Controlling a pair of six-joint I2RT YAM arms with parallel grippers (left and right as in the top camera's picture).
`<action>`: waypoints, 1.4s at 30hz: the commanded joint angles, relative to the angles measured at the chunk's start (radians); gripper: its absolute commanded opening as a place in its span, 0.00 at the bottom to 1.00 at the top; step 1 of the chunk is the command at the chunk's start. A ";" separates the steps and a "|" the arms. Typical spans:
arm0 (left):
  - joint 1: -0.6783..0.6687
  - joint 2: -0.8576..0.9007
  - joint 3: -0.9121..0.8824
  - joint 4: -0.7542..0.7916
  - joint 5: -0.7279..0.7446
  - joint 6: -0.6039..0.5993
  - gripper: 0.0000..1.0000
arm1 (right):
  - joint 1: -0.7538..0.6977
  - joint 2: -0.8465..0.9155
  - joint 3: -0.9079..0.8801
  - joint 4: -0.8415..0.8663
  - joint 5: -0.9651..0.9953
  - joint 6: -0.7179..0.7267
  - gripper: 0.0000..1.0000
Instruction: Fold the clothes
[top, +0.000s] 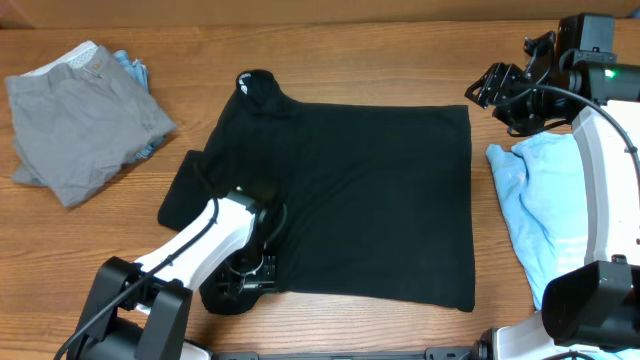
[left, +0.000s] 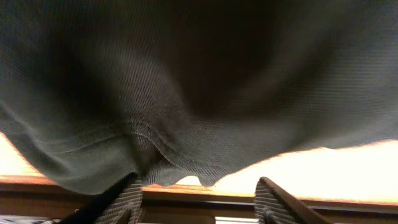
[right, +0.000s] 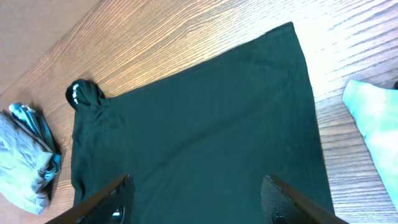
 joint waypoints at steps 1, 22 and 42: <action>-0.004 -0.016 -0.029 0.011 -0.011 -0.058 0.50 | 0.000 -0.008 0.009 0.006 0.006 -0.008 0.69; 0.068 -0.016 0.272 -0.114 -0.221 -0.006 0.04 | 0.000 -0.008 0.009 0.005 0.006 -0.008 0.69; 0.102 0.018 0.290 -0.006 -0.212 0.157 0.66 | 0.000 -0.008 0.009 0.005 0.006 -0.008 0.69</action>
